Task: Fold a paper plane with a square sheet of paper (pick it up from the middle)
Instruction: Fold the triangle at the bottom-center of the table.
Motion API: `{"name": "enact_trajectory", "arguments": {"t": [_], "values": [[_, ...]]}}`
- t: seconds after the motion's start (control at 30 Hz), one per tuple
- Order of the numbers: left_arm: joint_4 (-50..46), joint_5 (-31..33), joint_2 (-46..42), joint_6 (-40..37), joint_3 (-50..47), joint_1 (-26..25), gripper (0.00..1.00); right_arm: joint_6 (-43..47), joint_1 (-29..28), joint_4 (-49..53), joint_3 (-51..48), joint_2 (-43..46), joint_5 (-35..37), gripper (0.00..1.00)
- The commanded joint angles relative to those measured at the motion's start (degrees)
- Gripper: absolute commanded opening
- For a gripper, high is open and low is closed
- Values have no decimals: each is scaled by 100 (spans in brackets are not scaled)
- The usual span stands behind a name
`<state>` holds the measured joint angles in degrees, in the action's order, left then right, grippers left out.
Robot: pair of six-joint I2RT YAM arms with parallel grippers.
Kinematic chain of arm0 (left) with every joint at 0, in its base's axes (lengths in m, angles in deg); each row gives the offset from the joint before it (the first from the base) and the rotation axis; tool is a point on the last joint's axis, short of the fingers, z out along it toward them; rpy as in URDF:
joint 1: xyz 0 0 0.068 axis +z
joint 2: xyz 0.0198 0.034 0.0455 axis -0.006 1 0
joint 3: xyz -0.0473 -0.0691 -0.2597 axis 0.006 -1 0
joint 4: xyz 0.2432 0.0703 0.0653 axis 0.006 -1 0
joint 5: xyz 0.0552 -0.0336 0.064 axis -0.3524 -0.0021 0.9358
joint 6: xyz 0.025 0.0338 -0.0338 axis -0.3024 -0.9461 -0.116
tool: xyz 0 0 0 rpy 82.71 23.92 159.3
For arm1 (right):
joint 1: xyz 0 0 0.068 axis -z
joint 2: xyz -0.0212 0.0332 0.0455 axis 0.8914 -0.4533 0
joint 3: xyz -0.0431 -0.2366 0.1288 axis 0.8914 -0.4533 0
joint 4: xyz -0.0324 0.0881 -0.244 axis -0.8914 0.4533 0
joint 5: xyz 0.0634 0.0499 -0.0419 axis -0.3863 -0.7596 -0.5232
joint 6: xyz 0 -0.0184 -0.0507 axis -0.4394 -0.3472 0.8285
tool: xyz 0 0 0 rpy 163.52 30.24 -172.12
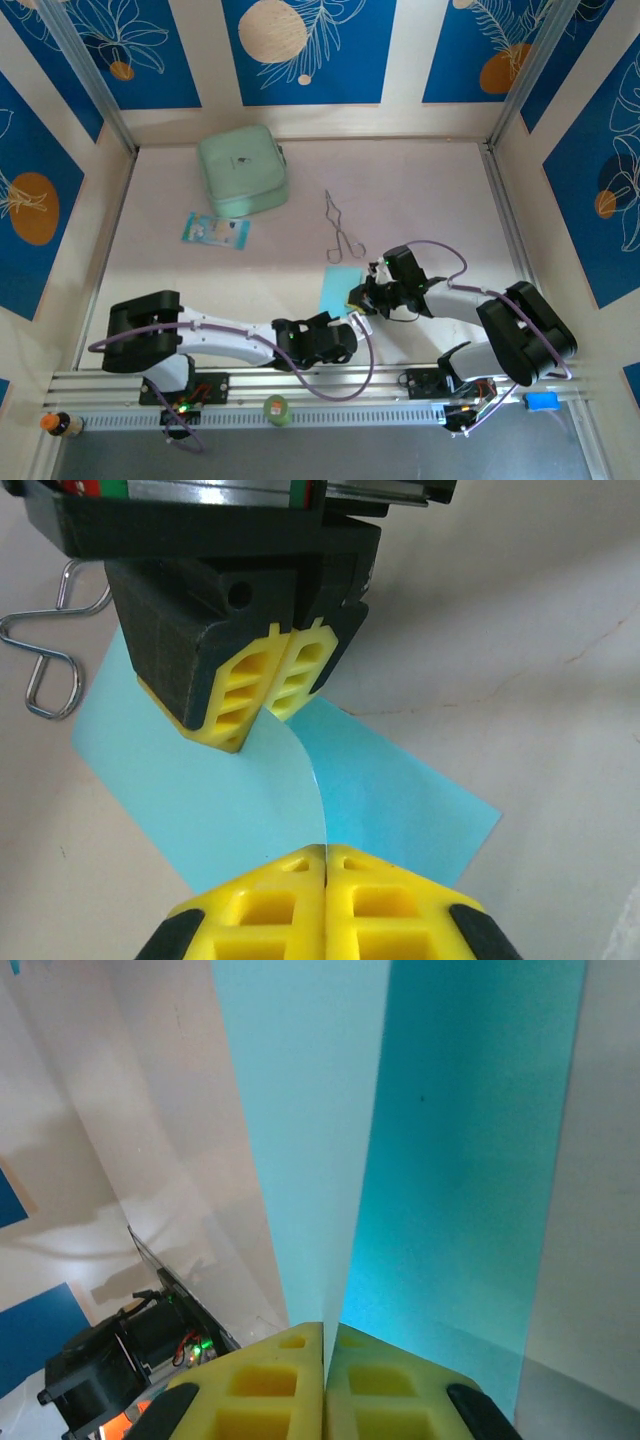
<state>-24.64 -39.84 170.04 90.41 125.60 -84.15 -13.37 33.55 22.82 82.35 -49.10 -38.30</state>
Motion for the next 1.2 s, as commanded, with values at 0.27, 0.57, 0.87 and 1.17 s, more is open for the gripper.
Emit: {"name": "enact_trajectory", "arguments": {"t": [0.27,0.57,0.87,1.17], "values": [[-299,-808,-676,881,-259,373,0,331,-242,-7,573,-438,-295,29],[-360,-2313,-595,1555,-296,1083,0,459,-92,1222,282,1060,665,57],[-13,-3858,-564,2394,-486,1876,0,447,121,1994,-56,2073,942,51],[16,-4008,-785,3236,-880,2190,0,533,-65,1582,-15,1437,608,15]]}}
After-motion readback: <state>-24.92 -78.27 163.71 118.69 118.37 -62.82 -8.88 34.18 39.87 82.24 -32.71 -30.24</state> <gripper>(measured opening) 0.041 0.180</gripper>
